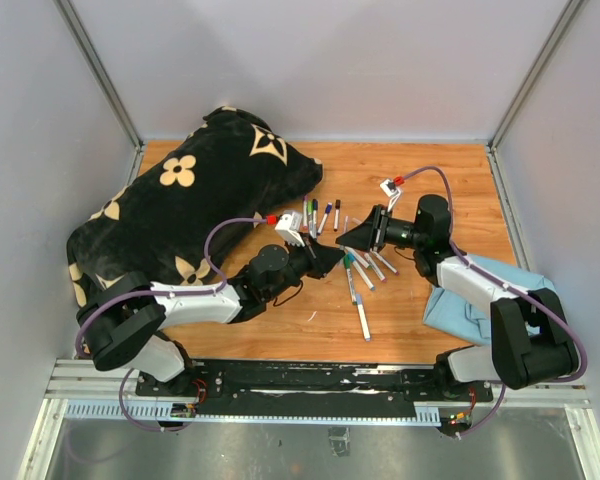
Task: Open the pen caps
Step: Pick up the pen from the center of the board, then open the pen cap from the pen.
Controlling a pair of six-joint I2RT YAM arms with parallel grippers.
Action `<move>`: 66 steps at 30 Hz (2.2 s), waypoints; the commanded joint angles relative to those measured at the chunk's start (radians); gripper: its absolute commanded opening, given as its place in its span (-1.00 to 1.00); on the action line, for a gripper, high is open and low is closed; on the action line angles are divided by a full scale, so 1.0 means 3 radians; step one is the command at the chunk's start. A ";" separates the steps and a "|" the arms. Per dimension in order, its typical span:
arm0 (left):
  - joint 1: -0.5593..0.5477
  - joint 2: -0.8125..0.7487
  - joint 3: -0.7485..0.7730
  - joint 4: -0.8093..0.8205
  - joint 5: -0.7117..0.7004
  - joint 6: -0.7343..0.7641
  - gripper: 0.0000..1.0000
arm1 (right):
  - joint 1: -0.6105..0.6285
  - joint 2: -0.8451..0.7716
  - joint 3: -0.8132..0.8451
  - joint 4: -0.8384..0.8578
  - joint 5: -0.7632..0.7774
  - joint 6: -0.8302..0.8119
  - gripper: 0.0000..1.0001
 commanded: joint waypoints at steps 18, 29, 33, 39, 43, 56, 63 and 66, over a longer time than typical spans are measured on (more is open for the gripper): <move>-0.0032 -0.0476 -0.0278 0.0125 0.0201 0.0589 0.21 | 0.0054 -0.0062 0.0167 -0.0093 -0.0283 -0.0173 -0.99; 0.0344 -0.1200 -0.0693 0.0600 0.0947 0.0487 0.82 | 0.0060 -0.0020 0.0322 -0.0337 -0.0760 -0.0492 -0.99; 0.0583 -0.0920 -0.0640 0.1258 0.1522 -0.0042 0.82 | 0.0065 0.0004 0.0449 -0.0635 -0.0920 -0.0696 -0.99; 0.0600 -0.0597 -0.0337 0.1138 0.1392 -0.0199 0.81 | 0.0088 -0.0020 0.0455 -0.0657 -0.1001 -0.0778 -0.99; 0.0597 -0.0519 -0.0146 0.0647 0.1117 -0.0139 0.75 | 0.0091 -0.0019 0.0466 -0.0675 -0.1032 -0.0793 -0.99; 0.0592 -0.0211 0.0133 0.0353 0.1123 -0.0237 0.30 | 0.0155 0.0056 0.0515 -0.0766 -0.1071 -0.0865 -0.98; 0.0589 -0.0112 0.0189 0.0353 0.1183 -0.0295 -0.26 | 0.0166 0.0085 0.0545 -0.0896 -0.1052 -0.0960 -0.97; 0.0589 -0.0075 0.0212 0.0364 0.1228 -0.0311 -0.51 | 0.0167 0.0099 0.0566 -0.0963 -0.1041 -0.1007 -0.96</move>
